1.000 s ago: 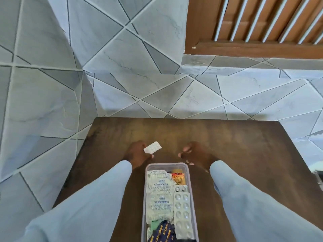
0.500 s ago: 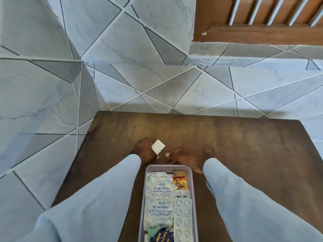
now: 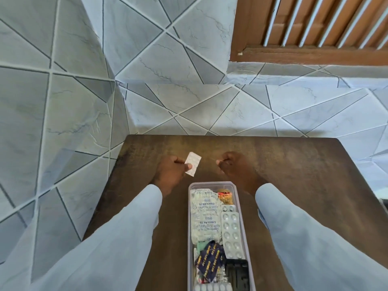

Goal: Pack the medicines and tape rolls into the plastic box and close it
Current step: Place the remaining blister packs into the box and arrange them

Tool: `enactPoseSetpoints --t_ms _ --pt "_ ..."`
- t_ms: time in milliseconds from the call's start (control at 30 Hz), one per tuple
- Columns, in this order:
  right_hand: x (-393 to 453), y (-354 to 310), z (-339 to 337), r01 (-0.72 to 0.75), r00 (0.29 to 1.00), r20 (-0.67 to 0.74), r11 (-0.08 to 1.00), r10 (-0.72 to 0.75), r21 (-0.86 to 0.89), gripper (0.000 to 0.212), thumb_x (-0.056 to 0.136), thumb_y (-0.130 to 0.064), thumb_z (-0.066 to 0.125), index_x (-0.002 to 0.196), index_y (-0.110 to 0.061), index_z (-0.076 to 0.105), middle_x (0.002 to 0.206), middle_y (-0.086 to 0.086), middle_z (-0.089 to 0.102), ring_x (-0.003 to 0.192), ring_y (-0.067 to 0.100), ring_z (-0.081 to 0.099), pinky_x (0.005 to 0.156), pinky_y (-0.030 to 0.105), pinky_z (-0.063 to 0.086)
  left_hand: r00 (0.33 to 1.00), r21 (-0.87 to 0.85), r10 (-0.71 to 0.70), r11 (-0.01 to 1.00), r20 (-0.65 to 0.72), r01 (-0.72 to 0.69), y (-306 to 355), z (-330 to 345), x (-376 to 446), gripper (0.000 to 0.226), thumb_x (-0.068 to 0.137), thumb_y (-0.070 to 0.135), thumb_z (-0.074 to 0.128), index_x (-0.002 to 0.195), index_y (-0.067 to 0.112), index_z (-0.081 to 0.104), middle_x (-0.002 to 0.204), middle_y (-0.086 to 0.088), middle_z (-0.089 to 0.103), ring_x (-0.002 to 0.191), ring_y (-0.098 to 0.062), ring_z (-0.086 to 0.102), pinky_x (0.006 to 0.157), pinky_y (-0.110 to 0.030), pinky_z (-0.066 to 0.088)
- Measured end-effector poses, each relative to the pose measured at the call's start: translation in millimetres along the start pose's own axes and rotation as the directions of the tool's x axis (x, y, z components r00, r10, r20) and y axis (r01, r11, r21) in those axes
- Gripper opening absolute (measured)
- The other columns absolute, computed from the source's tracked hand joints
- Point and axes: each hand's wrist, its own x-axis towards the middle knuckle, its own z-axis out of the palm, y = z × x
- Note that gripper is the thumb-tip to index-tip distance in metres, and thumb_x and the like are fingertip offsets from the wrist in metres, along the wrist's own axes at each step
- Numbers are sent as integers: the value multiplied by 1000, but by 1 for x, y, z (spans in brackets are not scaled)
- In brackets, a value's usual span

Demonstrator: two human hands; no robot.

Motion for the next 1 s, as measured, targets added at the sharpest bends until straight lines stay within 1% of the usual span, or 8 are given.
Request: enactPoseSetpoints --t_ms 100,167,267,467,600,733,867,1000 --pt "-43 -5 7 -51 999 -12 995 52 83 22 95 -14 58 80 1 62 75 24 64 62 23 56 59 30 44 980 -258 26 966 195 26 -1 8 -53 13 78 -1 74 87 5 66 78 -14 72 56 -17 63 57 -29 54" --pt "-78 1 18 -127 992 5 974 128 188 16 95 -4 51 83 -7 61 73 15 62 59 17 56 56 26 46 963 -296 36 954 267 47 -11 17 -88 14 80 -6 70 85 3 62 71 -14 68 51 -18 61 53 -28 55" --pt "-133 12 28 -170 970 -125 948 209 270 22 92 7 45 97 -11 58 69 6 58 54 14 52 45 16 43 937 -302 -6 946 349 119 -30 31 -135 14 85 -7 64 84 4 55 68 -14 62 47 -20 60 46 -27 55" --pt "-218 32 40 -294 931 -129 912 341 285 18 89 -3 64 105 -10 59 70 8 63 59 18 59 56 32 51 901 -49 47 998 432 -28 -54 33 -189 17 84 8 71 69 4 64 61 -12 64 47 -19 56 47 -26 48" --pt "-237 23 54 -329 917 -155 915 369 233 22 91 -3 62 107 -16 58 77 5 68 58 8 66 46 17 48 926 103 100 984 364 -147 -60 28 -196 24 86 19 68 67 4 70 66 -9 70 56 -22 64 54 -30 52" --pt "-227 23 59 -314 915 -204 931 349 185 23 91 -6 61 111 -16 58 86 4 70 70 13 69 46 19 50 936 341 173 898 307 -278 -59 26 -196 30 87 25 60 65 6 68 61 -2 65 52 -15 59 48 -24 48" --pt "-203 26 52 -308 917 -254 951 306 34 18 91 -11 60 106 -19 59 86 6 68 74 22 67 58 31 55 937 475 187 822 296 -314 -46 37 -190 21 88 26 55 90 15 73 91 -2 73 78 -20 68 69 -31 59" --pt "-177 31 45 -328 910 -276 944 308 -28 19 88 -13 60 96 -29 57 86 6 67 69 23 66 54 30 55 950 503 154 819 272 -277 -37 48 -179 25 91 24 54 112 16 65 119 -3 66 99 -27 65 82 -34 58"
